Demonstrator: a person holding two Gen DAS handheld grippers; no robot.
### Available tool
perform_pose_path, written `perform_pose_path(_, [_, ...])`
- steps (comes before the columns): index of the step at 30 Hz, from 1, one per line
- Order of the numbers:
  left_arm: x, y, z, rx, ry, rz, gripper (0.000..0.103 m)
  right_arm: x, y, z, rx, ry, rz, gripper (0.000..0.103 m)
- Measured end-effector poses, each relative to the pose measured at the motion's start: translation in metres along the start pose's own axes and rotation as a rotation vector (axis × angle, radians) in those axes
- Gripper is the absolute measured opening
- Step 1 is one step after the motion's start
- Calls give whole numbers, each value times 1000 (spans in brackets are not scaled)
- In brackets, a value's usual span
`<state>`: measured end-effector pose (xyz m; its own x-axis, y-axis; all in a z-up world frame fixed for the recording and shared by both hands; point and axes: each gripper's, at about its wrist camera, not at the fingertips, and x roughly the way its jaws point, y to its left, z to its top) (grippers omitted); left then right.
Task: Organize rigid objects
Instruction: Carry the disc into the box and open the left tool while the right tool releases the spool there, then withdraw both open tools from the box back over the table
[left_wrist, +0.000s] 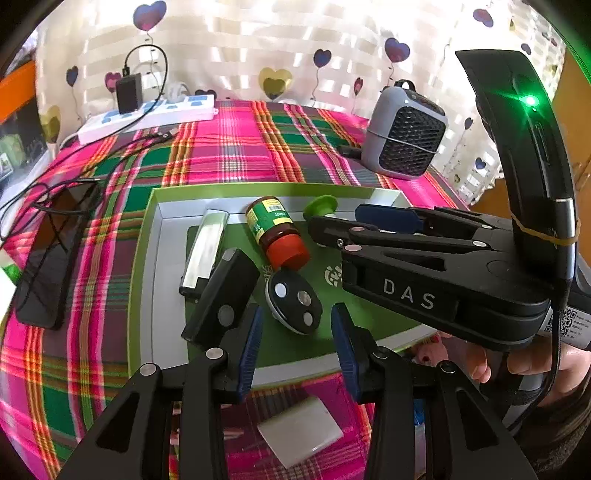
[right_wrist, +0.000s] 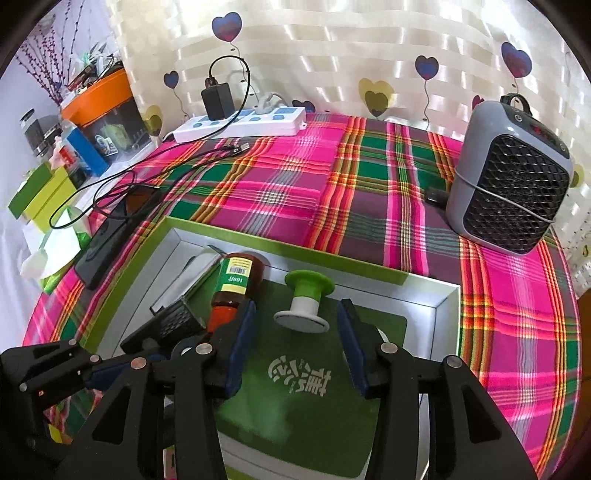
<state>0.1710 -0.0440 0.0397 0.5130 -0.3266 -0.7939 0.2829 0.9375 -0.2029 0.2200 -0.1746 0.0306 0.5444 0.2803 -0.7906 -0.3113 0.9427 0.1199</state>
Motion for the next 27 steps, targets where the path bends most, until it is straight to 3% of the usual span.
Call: perform_pose_path(27, [-53, -4, -35, 10, -69, 24, 38, -58, 11, -45, 52, -81, -23, 47])
